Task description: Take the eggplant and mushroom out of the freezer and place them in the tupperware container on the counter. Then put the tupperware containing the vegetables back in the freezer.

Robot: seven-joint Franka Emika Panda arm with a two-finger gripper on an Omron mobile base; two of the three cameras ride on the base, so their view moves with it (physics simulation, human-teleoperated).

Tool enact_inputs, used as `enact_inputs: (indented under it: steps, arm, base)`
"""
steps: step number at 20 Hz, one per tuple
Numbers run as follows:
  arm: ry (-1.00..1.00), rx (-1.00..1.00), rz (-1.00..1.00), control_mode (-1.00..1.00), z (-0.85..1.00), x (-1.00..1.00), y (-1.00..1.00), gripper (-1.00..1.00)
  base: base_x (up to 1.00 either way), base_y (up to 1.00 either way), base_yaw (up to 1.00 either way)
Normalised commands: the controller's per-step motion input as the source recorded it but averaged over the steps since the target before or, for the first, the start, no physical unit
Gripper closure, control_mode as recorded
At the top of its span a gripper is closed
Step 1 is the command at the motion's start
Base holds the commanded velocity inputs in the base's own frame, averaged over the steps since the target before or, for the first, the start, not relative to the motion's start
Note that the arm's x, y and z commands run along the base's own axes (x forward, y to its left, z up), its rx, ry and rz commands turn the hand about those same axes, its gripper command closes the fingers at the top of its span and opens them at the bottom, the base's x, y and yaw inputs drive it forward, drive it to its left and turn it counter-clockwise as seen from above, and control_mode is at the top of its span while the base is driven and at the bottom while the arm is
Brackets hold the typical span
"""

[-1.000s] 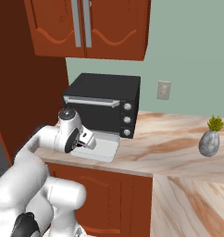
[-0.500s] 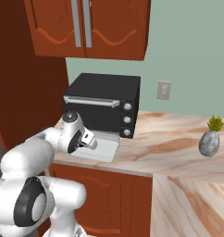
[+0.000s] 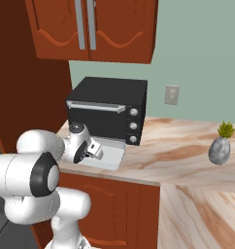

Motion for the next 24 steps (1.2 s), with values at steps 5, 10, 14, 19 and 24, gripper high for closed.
enact_inputs:
  steps: [5, 10, 14, 19, 24]
  arm:
    - [0.00, 0.00, 0.00, -1.00, -0.11, 0.02, 0.00, -1.00]
    - [-0.05, 0.00, 0.00, -1.00, 0.22, 0.01, 0.00, -1.00]
    - [0.00, 0.00, 0.00, -1.00, 0.58, 0.00, 0.00, -1.00]
    - [-0.04, 0.00, 0.00, -1.00, 0.82, -0.07, 0.00, -1.00]
    - [-0.14, 0.00, 0.00, -1.00, 1.00, -0.49, 0.00, -1.00]
  base:
    - [0.00, 0.00, 0.00]
    - [0.00, 0.00, 0.00]
    - [0.00, 0.00, 0.00]
    - [0.00, 0.00, 0.00]
    - [0.00, 0.00, 0.00]
